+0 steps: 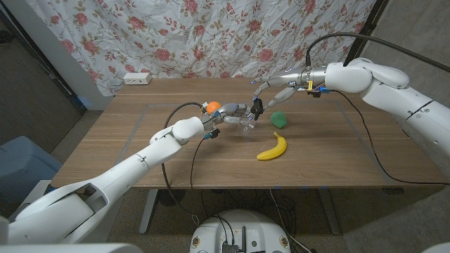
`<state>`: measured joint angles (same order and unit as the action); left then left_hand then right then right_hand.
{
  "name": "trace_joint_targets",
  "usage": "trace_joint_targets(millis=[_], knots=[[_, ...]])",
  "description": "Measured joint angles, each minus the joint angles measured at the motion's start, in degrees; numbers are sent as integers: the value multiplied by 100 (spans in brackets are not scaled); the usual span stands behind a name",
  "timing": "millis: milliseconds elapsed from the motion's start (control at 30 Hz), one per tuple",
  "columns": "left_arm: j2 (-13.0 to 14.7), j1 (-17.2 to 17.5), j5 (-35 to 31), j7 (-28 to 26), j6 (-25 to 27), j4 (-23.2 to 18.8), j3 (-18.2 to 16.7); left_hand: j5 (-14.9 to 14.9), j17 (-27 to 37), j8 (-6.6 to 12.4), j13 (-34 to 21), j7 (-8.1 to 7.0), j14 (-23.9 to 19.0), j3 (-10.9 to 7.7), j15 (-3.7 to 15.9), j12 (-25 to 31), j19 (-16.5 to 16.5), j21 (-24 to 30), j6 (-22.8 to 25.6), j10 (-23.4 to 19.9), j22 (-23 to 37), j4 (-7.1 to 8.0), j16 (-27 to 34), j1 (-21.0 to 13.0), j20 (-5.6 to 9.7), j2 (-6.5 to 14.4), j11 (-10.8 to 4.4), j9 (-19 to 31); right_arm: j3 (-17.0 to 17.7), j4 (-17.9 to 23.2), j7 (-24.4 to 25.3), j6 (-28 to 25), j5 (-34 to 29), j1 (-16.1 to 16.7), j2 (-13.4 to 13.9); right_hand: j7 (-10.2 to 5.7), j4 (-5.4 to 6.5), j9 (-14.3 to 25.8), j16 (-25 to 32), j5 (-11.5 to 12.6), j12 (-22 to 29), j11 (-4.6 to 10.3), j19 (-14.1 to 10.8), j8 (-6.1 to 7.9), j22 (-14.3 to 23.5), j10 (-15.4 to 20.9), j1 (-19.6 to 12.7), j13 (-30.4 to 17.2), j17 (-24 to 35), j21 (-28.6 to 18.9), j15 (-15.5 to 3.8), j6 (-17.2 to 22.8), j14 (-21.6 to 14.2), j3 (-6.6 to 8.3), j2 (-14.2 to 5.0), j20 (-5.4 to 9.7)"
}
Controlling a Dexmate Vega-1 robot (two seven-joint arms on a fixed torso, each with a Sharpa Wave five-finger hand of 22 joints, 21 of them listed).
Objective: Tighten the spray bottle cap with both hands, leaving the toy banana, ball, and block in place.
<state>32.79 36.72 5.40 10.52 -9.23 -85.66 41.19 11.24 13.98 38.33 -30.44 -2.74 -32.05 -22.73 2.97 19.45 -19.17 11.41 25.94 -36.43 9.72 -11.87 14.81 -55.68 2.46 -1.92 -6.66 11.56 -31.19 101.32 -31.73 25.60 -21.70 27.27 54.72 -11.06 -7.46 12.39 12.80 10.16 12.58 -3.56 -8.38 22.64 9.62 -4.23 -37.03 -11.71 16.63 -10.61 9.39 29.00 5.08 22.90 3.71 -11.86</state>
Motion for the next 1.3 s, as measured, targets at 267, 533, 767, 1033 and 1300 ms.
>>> trace_joint_targets(millis=[267, 533, 767, 1033, 1300], knots=[[2, 28, -41, -52, 16, -46, -5, 0, 0, 0, -25, 0, 0, -25, 0, -27, 0, 0, 0, -12, 0, -25, 0, 0, 0, 0, 12, 4, -12, -17, -103, -92, 165, -26, -29, 73, 27, -2, 44, 0, 0, 90, 0, 43, 0, 107, 78, -1, 26, 0, 5, 173, -22, -28, -78, 0], [-11, 40, -80, -95, 16, -66, -3, 0, -1, 0, -22, 19, 0, -31, 0, -45, 0, 0, 19, -23, 0, -31, 0, 0, 0, 0, 23, 5, -27, -9, -111, -177, 230, -30, -56, 133, 43, -26, 73, 0, 45, 127, -74, 98, 0, 308, 221, -1, 27, 0, -48, 418, -92, -44, -85, -10], [-11, 54, -103, -115, 23, -97, 0, 0, -1, 0, -20, 19, 0, -32, 0, -43, 0, 0, 19, -23, 0, -31, 0, 0, 0, 0, 22, 5, -24, 62, -41, -330, 231, 26, -56, 196, 76, -39, 120, 0, 100, 160, -160, 176, 0, 527, 327, 27, 27, -23, -79, 685, -244, -77, -191, -8], [-9, 76, -136, -175, 78, -163, 1, 0, -1, 0, -20, 20, -21, -32, 21, -36, 0, 0, 20, -22, 0, -31, 1, 0, 0, 0, 21, 3, 16, 224, 66, -610, 142, 133, -21, 267, 171, -45, 202, 0, 143, 154, -339, 217, 0, 767, 623, 27, 27, -23, -164, 940, -392, -169, -321, 9], [-6, 103, -152, -224, 108, -216, -11, 0, -1, 0, -28, 20, -30, -31, 30, -36, 0, 0, 20, -21, 0, -31, 1, 0, 0, 0, 21, 0, 87, 466, 219, -867, -41, 285, 66, 320, 210, -44, 268, 0, 144, 189, -505, 280, 0, 1014, 803, 27, 26, -66, -256, 1220, -564, -192, -303, 11]])
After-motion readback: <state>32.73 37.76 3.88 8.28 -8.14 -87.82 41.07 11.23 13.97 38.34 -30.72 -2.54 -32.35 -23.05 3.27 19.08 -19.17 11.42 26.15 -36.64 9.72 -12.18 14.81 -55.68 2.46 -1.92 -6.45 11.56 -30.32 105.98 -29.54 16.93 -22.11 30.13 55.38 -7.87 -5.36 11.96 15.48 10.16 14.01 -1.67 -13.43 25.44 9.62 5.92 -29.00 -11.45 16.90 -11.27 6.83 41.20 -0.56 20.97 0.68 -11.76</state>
